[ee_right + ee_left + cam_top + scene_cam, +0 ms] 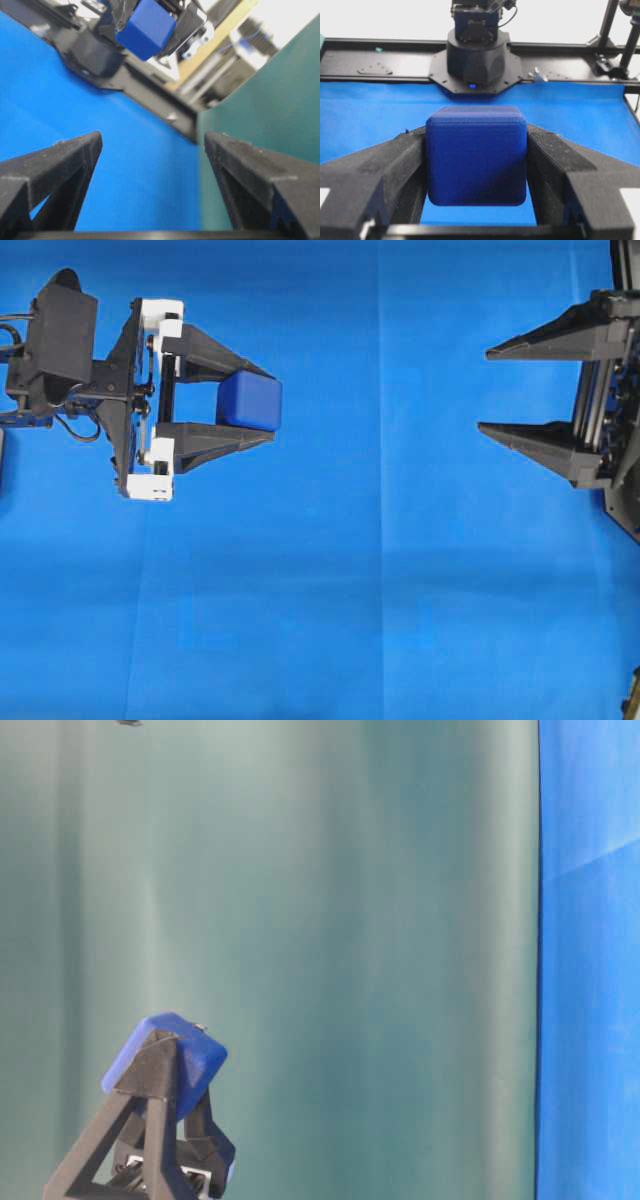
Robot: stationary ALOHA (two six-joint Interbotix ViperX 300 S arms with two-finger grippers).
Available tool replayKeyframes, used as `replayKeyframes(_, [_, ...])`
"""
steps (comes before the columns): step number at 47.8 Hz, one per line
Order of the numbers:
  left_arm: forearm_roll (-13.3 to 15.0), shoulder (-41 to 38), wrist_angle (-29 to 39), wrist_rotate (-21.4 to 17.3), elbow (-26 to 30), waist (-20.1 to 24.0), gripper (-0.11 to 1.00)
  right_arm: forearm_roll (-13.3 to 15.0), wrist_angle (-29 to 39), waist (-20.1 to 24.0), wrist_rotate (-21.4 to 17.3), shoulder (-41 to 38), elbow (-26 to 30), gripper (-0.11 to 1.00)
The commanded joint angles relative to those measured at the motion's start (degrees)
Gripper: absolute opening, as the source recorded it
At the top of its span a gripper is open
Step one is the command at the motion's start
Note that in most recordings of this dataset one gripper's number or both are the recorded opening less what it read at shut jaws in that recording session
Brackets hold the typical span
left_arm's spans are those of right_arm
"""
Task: Handover the blue block to the right arm after grasping it with the left arm, then place it in the designated position.
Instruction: 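Hold the cube raised in the left gripper while right gripper opens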
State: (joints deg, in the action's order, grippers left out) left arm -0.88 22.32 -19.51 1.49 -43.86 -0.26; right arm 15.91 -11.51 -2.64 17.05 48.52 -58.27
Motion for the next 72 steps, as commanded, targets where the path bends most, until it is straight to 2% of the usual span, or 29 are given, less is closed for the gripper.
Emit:
replayKeyframes(1, [0.1, 1.0, -0.6, 0.0, 0.6, 0.1, 0.49, 1.8, -0.3, -0.1, 2.8, -0.2, 1.6, 0.96])
replayKeyframes(15, [0.1, 1.0, -0.7, 0.0, 0.6, 0.1, 0.49, 7.3, 0.7, -0.1, 14.9, -1.8, 1.4, 0.96])
replayKeyframes(25, [0.2, 1.0, -0.7, 0.0, 0.7, 0.1, 0.49, 8.3, 0.0, -0.1, 18.9, -2.6, 1.5, 0.96])
replayKeyframes(35, [0.2, 1.0, -0.8, 0.0, 0.6, 0.1, 0.49, 11.9, -0.6, 0.0, 23.3, -2.7, 1.5, 0.96])
replayKeyframes(72, [0.2, 1.0, -0.8, 0.0, 0.6, 0.1, 0.49, 12.4, -1.1, 0.0, 23.8, -3.1, 1.5, 0.96])
